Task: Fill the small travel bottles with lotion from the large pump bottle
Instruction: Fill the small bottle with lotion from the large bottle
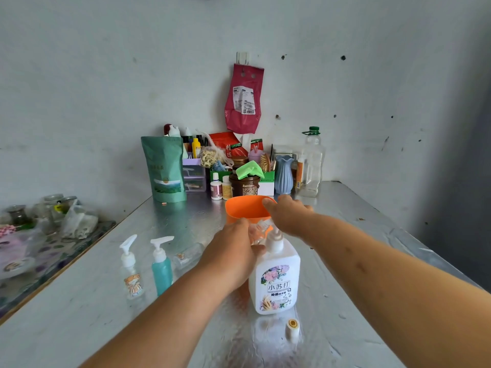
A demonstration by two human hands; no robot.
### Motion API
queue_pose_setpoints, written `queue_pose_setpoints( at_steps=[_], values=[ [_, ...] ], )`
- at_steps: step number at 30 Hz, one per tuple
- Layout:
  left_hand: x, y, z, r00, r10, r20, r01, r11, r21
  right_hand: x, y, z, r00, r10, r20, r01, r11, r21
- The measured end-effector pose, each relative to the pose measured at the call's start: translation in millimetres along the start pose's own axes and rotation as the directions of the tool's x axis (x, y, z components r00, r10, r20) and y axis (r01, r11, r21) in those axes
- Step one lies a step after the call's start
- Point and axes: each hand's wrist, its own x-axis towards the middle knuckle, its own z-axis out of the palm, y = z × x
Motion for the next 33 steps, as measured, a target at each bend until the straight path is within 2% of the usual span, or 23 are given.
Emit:
queue_pose_setpoints(
  at_steps=[5, 11, 18, 30, 33],
  values=[
    [1, -1, 2, 1.0, 0.002, -0.006, -0.002, 1.0, 0.011, 11, 2, 7, 1.0, -0.017, 0.002, 0.017, 1.0, -0.025],
    [1, -4, 7, 1.0, -0.01, 0.008, 0.01, 0.999, 0.043, 19, 4, 20, 1.0, -0.005, 0.009, 0.007, 0.99, -0.14],
    [-3, 1, 2, 1.0, -0.004, -0.015, 0.003, 1.0, -0.02, 15, 5, 10, 0.997, -0.021, -0.071, 0.017, 0.998, -0.053],
    [1, 3, 1, 1.0, -0.012, -0.007, 0.013, 1.0, 0.019, 22, 7, 13, 0.999, -0.038, -0.007, 0.037, 0.994, -0.098],
    [2, 0, 3, 1.0, -0.023, 0.004, 0.023, 0.999, 0.026, 27, 8, 20, 1.0, -0.007, -0.023, 0.006, 0.998, -0.06]
  ],
)
